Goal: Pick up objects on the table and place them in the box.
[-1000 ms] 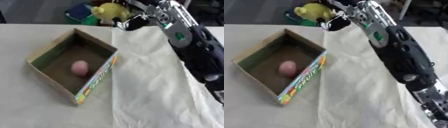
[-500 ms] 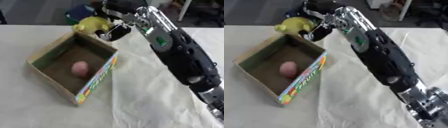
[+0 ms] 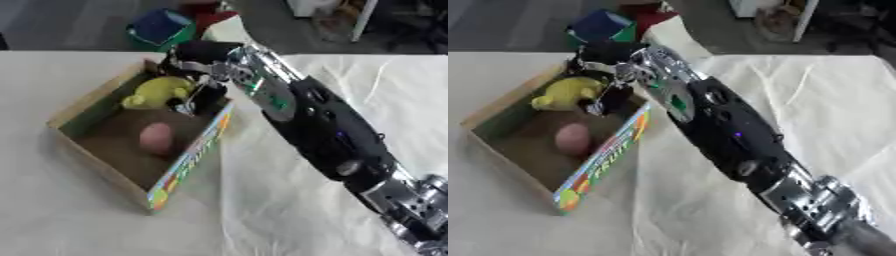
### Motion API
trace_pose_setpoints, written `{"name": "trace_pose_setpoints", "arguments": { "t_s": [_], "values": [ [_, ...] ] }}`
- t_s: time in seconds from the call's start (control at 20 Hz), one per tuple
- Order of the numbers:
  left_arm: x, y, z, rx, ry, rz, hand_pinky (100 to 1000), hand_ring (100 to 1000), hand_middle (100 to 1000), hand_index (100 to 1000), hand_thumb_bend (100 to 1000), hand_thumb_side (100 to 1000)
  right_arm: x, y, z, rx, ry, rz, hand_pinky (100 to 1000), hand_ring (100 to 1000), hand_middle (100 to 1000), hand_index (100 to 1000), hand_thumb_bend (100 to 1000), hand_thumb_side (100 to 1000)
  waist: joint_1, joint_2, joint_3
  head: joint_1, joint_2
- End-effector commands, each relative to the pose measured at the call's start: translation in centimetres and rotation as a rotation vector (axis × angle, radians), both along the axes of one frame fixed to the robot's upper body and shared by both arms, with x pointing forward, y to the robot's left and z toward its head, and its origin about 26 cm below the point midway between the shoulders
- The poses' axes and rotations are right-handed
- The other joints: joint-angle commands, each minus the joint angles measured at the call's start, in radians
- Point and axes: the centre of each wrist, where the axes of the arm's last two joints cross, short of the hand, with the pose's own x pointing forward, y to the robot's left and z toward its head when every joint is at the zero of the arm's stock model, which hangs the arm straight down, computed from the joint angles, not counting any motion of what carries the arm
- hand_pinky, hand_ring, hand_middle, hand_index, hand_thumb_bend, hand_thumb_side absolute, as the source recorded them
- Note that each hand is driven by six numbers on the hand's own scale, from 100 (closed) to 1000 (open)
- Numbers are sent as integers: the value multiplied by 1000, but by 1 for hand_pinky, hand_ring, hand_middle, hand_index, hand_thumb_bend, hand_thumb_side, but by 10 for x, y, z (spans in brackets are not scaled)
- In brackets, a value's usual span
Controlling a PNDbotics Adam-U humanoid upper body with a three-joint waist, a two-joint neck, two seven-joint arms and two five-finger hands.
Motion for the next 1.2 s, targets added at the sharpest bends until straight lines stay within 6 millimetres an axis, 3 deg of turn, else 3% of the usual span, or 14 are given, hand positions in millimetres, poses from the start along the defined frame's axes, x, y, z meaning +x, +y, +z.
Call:
{"name": "trace_pose_setpoints", "arguments": {
  "t_s": [0.05,0.15,0.25,0.35,0.55,0.6,0.75,0.8,1.0,1.2],
  "values": [
    [-1,1,10,26,-26,-10,505,632,628,730,100,895,3,4,6,-28,-12,14,452,547,288,414,100,204,3,-19,3,-5,2],
    [-1,1,10,26,-26,-10,505,632,628,729,100,895,4,6,2,-51,5,25,469,553,383,538,100,198,2,-19,4,-6,2],
    [-1,1,10,26,-27,-10,505,632,628,730,100,895,4,6,1,-73,14,35,476,558,437,586,100,200,2,-19,5,-8,3],
    [-1,1,10,25,-27,-10,504,632,629,730,100,896,4,7,2,-92,14,38,519,619,565,697,100,216,1,-19,4,-10,4],
    [-1,1,10,25,-27,-11,504,632,629,730,100,895,2,6,8,-117,-6,16,577,722,706,868,100,232,1,-20,3,-11,6],
    [-1,1,10,25,-27,-11,504,632,629,730,100,896,1,6,9,-123,-10,9,603,764,749,920,100,341,1,-20,3,-11,7],
    [-1,1,10,24,-26,-10,504,633,629,730,100,896,-3,6,15,-121,-28,4,653,821,794,970,100,614,3,-20,2,-12,8],
    [-1,1,10,24,-26,-10,504,633,630,730,100,895,-5,6,18,-114,-38,5,659,827,802,980,100,659,4,-20,2,-11,8],
    [-1,2,10,24,-27,-8,504,634,630,730,100,894,-12,2,31,-71,-84,6,668,835,807,987,100,653,6,-20,-1,-10,6],
    [-1,2,9,24,-28,-6,504,635,631,730,100,892,-21,-10,46,19,-121,-2,667,823,783,982,100,558,9,-21,-5,-5,2]
  ]
}}
